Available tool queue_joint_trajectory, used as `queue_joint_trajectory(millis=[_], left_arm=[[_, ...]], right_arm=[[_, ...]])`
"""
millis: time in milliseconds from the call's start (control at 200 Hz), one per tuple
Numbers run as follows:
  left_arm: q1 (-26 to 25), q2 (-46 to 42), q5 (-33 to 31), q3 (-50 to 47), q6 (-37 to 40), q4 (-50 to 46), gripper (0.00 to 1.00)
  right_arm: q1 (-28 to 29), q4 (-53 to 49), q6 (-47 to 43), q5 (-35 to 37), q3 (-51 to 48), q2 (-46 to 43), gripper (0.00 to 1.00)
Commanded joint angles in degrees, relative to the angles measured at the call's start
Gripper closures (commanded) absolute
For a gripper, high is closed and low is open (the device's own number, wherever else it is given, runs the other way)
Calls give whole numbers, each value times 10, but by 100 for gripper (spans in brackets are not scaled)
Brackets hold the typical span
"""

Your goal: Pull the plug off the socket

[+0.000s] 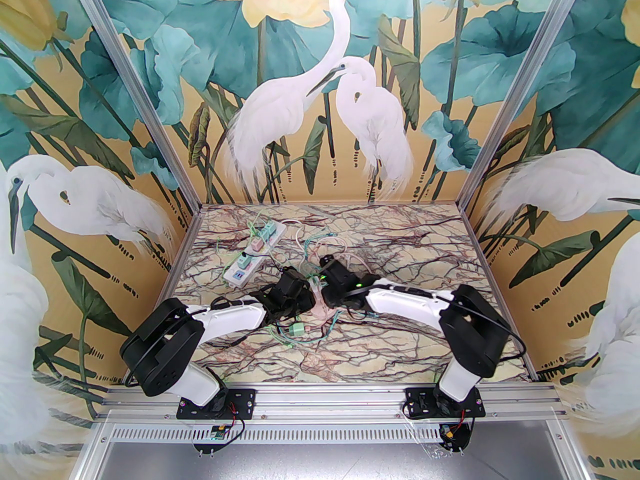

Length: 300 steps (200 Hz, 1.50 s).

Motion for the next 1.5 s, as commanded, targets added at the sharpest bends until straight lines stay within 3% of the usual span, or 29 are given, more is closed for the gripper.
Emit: queue_joint_trajectory(millis=[0, 275, 420, 585, 720, 815, 965, 1065, 1270, 1495], left_arm=[[-4, 51, -2, -25, 12, -101, 77], [-5, 53, -5, -28, 12, -103, 78], [-5, 57, -4, -28, 12, -101, 78], [-5, 57, -3, -26, 12, -100, 78], [-5, 57, -1, -25, 12, -101, 78], [-4, 57, -2, -25, 11, -101, 78], [-5, 59, -1, -23, 13, -102, 78], [-6, 62, 0, -23, 13, -101, 78], [-6, 63, 2, -19, 15, -105, 78], [-5, 5, 49, -43, 6, -35, 76]], right_arm=[[61, -10, -17, -17, 50, 38, 74], [55, -2, -24, 5, 38, 17, 74], [6, 30, -3, -59, -5, -29, 74], [-56, 89, 33, -177, -60, -73, 73], [-63, 91, 36, -194, -61, -78, 73], [-50, 79, 31, -170, -51, -72, 73], [22, 14, -8, -43, 3, -30, 73], [53, -9, -19, 1, 29, -1, 73], [50, 2, -19, 3, 24, -7, 73], [12, 31, 6, -69, -8, -32, 73]])
